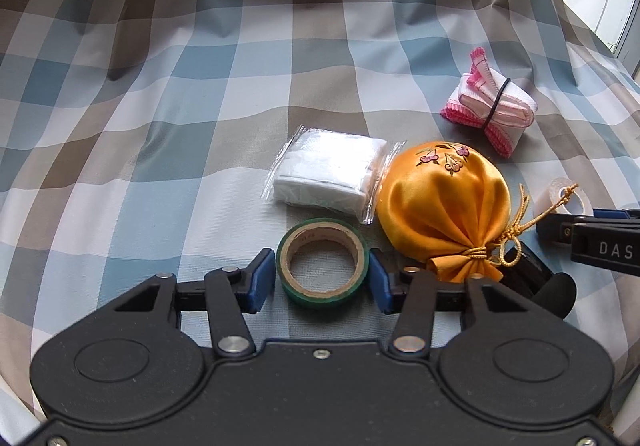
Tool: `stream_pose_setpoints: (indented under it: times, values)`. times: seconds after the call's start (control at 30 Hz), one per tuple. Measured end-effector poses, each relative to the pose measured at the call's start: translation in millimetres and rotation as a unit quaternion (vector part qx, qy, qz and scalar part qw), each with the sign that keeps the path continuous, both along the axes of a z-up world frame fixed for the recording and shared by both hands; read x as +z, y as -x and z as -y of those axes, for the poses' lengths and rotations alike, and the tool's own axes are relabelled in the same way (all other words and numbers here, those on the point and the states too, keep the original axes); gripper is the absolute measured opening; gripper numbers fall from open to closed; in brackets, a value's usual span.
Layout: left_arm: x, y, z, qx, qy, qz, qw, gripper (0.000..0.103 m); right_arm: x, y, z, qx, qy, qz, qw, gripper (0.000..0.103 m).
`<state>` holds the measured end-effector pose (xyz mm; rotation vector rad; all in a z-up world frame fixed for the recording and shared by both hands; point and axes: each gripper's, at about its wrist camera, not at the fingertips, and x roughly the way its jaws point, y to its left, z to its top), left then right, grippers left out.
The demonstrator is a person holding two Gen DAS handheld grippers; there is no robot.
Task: Organize soft objects
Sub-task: 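Close left gripper on green tape roll while right gripper closes on beige tape roll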
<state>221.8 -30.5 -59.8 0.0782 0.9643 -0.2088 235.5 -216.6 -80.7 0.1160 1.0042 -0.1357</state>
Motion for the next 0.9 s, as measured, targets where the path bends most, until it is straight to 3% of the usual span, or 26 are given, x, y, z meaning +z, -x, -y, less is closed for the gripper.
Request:
stream_pose_setpoints:
  times: [0.3,0.4,0.47,0.53,0.77,0.9]
  values:
    - [5.1,13.8,-18.4,0.037,0.008,-0.046,0.9983,0.047,-0.2,34.5,28.9,-0.04,0.003,-0.012,0.999,0.047]
    - [4.4,16.5,-19.5,0.035,0.005,-0.043,0.9984,0.047,-2.2,38.7,27.2,-0.04,0.008,-0.009,0.999,0.049]
    - [4.2,16.5,-17.6,0.034,0.0,-0.042,0.9985,0.049,-2.3,36.8,23.8,-0.036,0.012,-0.008,0.999,0.059]
    - [3.7,16.2,-15.3,0.03,-0.006,-0.039,0.9988,0.051,-2.2,33.3,21.4,-0.037,0.015,-0.006,0.999,0.062]
    - [0.1,12.7,-10.5,0.022,-0.002,-0.035,0.9992,0.069,-5.3,22.4,20.4,-0.035,0.021,-0.002,0.999,0.066]
    - [-0.6,15.9,-6.6,0.017,-0.011,-0.025,0.9995,0.066,-5.6,24.9,19.9,-0.036,0.024,0.001,0.999,0.062]
